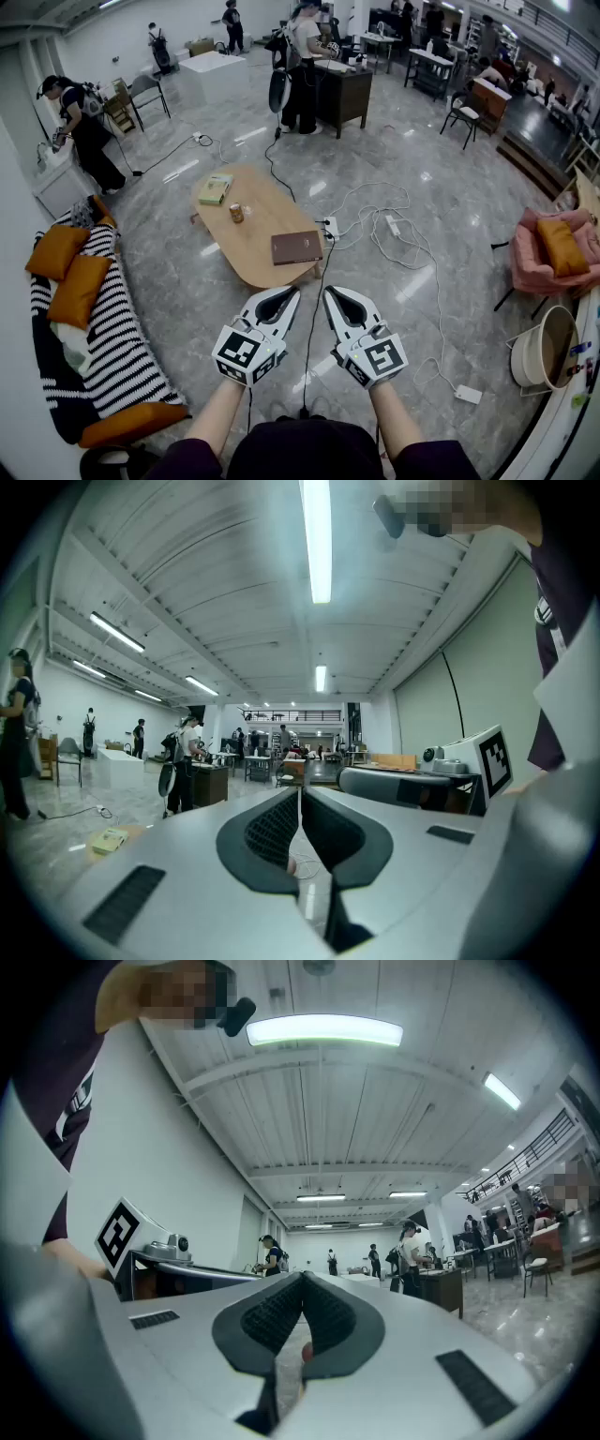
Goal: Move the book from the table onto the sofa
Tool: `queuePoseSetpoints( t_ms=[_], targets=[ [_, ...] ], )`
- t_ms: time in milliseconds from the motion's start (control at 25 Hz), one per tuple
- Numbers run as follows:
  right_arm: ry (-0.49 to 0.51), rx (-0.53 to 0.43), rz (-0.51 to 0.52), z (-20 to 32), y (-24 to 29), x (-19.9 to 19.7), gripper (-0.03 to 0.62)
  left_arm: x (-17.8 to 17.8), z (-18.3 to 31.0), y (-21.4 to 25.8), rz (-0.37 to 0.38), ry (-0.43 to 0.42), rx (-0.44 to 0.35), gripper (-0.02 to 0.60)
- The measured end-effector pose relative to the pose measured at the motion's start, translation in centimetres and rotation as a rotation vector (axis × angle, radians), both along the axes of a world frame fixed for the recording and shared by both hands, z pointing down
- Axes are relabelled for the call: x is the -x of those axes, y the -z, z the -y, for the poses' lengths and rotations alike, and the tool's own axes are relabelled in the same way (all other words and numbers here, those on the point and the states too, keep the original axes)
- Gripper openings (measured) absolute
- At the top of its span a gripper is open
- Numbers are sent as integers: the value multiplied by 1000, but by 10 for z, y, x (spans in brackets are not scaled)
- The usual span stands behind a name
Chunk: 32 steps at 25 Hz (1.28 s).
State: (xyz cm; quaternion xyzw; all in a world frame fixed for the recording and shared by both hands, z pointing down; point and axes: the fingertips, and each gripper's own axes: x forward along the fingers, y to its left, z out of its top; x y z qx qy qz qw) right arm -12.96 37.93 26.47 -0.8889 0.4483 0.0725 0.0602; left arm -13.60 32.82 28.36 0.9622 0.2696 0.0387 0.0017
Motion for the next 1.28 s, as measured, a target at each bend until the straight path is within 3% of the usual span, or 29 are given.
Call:
queuePoseSetpoints(
  t_ms=[120,480,720,1280],
  targets=[
    [3,40,22,-5,-12,-4,22,-4,-3,-4,5,3,-3,25],
    [19,-10,-8,-21,-9,-17,23,-17,-20,-13,24,23,-10,25],
    [44,8,-8,-42,-21,-24,23,-22,-39,-24,38,51,-16,25],
    [66,39,56,-57,-57,-46,23,-38,-48,-47,83,89,-47,25]
  ],
)
